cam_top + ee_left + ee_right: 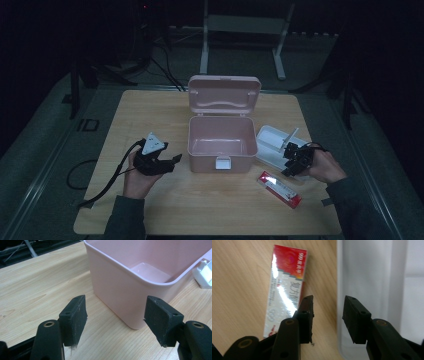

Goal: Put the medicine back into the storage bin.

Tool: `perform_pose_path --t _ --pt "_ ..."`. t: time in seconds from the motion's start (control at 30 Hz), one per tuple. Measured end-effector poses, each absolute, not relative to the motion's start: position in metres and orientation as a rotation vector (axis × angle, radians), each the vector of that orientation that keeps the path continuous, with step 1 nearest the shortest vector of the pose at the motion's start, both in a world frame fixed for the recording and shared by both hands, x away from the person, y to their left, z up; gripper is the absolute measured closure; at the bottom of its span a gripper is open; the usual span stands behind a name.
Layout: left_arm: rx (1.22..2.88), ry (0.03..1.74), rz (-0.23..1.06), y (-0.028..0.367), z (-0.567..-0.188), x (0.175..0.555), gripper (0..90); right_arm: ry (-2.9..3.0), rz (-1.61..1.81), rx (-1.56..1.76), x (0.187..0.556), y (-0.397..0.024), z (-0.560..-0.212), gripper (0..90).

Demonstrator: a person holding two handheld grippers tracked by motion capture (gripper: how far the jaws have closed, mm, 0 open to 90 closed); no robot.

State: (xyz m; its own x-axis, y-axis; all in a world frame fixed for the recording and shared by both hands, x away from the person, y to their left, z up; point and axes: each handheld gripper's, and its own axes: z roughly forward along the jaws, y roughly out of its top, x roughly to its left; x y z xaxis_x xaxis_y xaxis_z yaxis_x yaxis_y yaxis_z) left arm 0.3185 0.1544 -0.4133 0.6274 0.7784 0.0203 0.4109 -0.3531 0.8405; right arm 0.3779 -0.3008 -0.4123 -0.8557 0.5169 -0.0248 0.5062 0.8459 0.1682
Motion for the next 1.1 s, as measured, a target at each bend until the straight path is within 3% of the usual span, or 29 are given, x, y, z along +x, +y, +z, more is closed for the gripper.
perform_pose_path --t 0.73,1.1 --pt "1.990 0.933 0.535 0.154 -0.415 0.319 34.0 2.992 0.223 0.894 0.347 -0.276 -0.434 42.2" --pt "1.998 0.930 0.533 0.153 -0.415 0.319 34.0 3.011 0.117 0.898 0.347 -0.266 -0.451 47.7"
